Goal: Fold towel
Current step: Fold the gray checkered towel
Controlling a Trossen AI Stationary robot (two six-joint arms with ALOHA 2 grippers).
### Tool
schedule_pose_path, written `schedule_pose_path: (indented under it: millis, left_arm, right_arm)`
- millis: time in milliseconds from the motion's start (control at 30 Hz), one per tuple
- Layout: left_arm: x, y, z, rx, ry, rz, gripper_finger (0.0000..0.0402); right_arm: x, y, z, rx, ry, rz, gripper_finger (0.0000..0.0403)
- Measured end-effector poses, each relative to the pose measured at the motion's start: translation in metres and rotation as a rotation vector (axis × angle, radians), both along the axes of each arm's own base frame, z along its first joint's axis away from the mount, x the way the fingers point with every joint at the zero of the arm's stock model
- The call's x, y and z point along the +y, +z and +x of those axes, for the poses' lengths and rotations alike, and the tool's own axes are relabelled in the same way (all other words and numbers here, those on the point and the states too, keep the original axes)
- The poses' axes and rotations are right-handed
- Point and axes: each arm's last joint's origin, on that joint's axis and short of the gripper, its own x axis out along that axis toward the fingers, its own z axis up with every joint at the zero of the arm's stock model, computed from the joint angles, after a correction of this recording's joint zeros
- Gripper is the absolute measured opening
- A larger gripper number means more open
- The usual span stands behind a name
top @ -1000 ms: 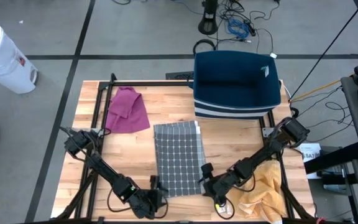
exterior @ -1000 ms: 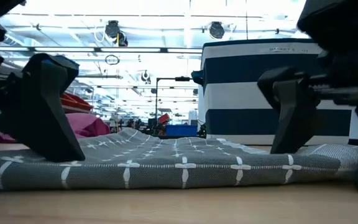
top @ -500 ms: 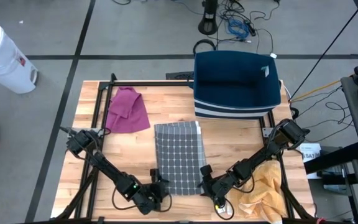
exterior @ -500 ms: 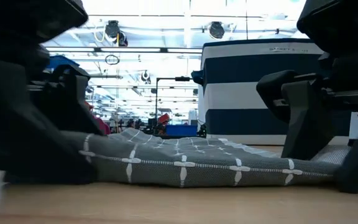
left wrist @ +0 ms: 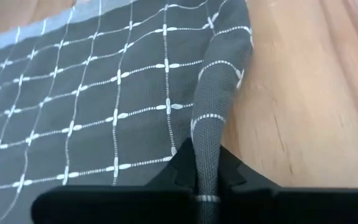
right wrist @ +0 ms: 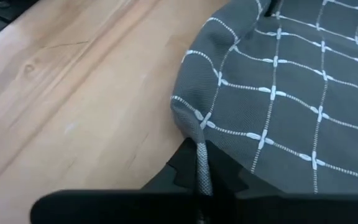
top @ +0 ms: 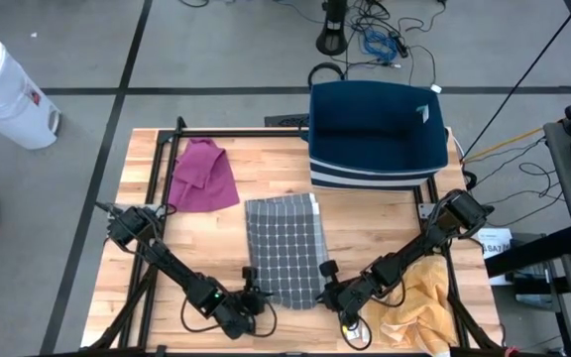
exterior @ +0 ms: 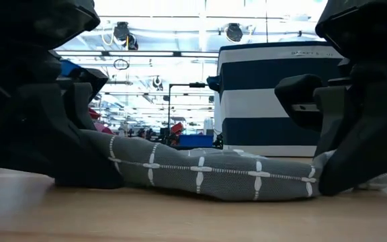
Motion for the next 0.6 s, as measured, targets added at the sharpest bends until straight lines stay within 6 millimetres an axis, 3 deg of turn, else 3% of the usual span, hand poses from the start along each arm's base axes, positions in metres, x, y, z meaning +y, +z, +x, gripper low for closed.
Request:
schedule_pose_path:
  millis: [133,267,600]
  left_arm:
    - [-0.007,0.009,0.001,-0.007,-0.04,0.014,0.0008]
    - [-0.013,0.025,-0.002,-0.022,-0.082,-0.029,0.0007]
    - [-0.02,0.104,-0.016,-0.197,-0.147,-0.231,0.0006]
  right_arm:
    - [0.0,0.009,-0.002,-0.011,-0.001,0.017,0.0003]
    - [0.005,0.037,-0.006,-0.069,0.007,0.115,0.0002]
    - [0.011,0.115,-0.029,-0.208,0.091,0.376,0.0]
